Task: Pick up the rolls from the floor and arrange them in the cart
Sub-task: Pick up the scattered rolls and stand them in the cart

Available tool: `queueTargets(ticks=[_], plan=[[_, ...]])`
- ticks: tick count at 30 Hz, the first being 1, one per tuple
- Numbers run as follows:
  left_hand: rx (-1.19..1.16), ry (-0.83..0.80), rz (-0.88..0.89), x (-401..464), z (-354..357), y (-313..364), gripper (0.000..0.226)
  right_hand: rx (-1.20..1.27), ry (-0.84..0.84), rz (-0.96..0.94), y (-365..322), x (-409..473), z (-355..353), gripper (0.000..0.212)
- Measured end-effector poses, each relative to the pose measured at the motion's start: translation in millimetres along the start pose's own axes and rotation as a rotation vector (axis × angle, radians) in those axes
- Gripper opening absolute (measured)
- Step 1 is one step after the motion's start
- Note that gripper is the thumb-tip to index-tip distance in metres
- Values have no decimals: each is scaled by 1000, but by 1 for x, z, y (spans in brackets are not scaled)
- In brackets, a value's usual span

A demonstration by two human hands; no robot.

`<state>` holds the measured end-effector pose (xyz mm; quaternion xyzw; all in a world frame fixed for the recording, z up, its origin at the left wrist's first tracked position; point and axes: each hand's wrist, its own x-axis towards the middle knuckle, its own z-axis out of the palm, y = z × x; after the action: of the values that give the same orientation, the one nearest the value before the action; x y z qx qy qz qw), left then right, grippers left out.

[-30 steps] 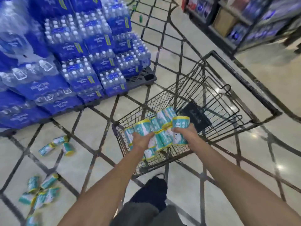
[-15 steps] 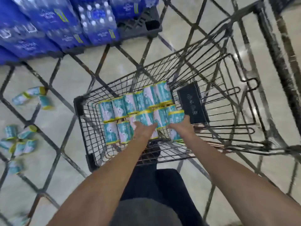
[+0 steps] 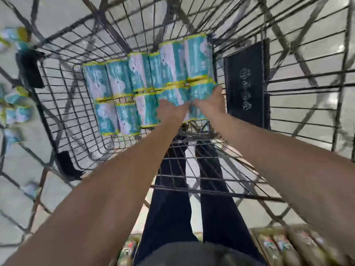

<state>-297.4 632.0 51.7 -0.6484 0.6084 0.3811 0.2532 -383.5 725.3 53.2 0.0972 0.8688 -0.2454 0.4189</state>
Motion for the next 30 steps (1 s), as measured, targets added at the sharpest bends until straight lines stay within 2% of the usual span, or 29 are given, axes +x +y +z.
queueTargets(ticks=[3, 5, 9, 12, 15, 18, 20, 25, 28, 30], plan=[[105, 15, 34, 4, 11, 0, 113, -16, -21, -58, 5, 4, 3, 90], [74, 8, 48, 0, 15, 0, 109, -22, -44, -88, 8, 3, 2, 92], [-24, -6, 48, -12, 5, 0, 92, -19, -67, -74, 8, -14, -14, 74], [-15, -31, 35, -33, -19, 3, 87, -73, -67, -152, 1, -41, -37, 68], [-3, -26, 104, -68, -55, 3, 87, -127, -92, -248, -7, -82, -64, 54], [90, -13, 227, -123, -99, -3, 69, -243, -149, -355, -29, -129, -90, 33], [157, 10, 302, -161, -131, -11, 65, -319, -189, -448, -50, -168, -104, 25], [201, 202, 436, -216, -211, -45, 47, -557, -256, -626, -105, -248, -98, 29], [143, 295, 418, -231, -261, -85, 43, -680, -252, -762, -147, -298, -73, 38], [99, 349, 371, -232, -297, -124, 41, -752, -238, -892, -174, -334, -46, 37]])
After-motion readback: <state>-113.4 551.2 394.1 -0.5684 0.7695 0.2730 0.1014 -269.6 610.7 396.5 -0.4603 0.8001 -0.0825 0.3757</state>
